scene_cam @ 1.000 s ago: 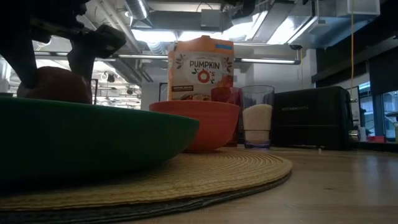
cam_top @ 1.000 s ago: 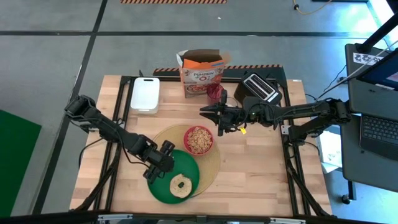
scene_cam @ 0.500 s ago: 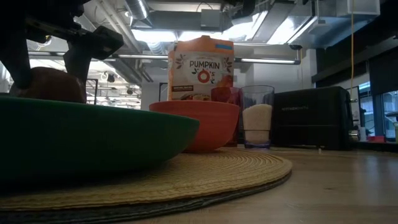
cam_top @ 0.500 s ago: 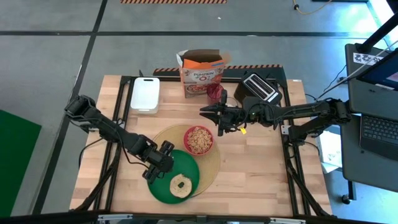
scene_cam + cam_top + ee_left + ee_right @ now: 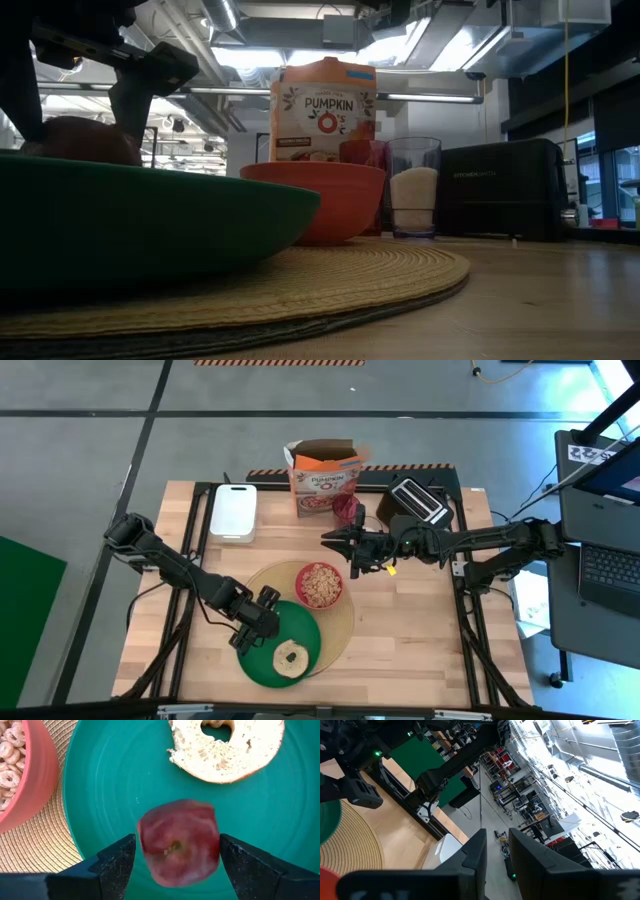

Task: Arrange a breakfast setting
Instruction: Put the apple on top of the green plate, then put the spoon on the brown table mat

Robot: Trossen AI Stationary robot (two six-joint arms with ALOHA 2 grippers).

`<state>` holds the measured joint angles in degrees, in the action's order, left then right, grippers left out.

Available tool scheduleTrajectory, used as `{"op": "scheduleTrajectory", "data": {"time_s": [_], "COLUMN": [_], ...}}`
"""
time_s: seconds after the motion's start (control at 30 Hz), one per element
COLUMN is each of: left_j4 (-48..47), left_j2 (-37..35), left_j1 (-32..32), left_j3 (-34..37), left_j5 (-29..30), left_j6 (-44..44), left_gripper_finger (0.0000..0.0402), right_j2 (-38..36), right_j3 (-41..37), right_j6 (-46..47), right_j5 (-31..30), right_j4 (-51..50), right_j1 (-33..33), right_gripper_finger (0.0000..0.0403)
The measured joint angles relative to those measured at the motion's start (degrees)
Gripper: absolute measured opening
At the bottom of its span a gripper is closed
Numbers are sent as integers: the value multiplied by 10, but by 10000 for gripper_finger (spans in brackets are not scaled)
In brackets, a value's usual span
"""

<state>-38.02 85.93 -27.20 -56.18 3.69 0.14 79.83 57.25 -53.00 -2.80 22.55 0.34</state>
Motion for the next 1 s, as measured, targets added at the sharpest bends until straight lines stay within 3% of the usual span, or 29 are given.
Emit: {"op": "scheduleTrajectory", "data": {"time_s": [0.47, 0.77, 1.0], "left_j4": [-1, -14, -32], "left_j2": [0, 0, 0], "left_j1": [0, 0, 0], "left_j3": [0, 0, 0], "left_j5": [24, -9, -9], "left_j6": [-2, -32, -46], "left_gripper_finger": [281, 282, 320], "right_j2": [0, 0, 0], "right_j3": [0, 0, 0], "right_j6": [0, 0, 0], "right_j5": [0, 0, 0], "right_j4": [-1, -2, -2], "right_j1": [0, 0, 0], "right_gripper_finger": [83, 83, 83]}}
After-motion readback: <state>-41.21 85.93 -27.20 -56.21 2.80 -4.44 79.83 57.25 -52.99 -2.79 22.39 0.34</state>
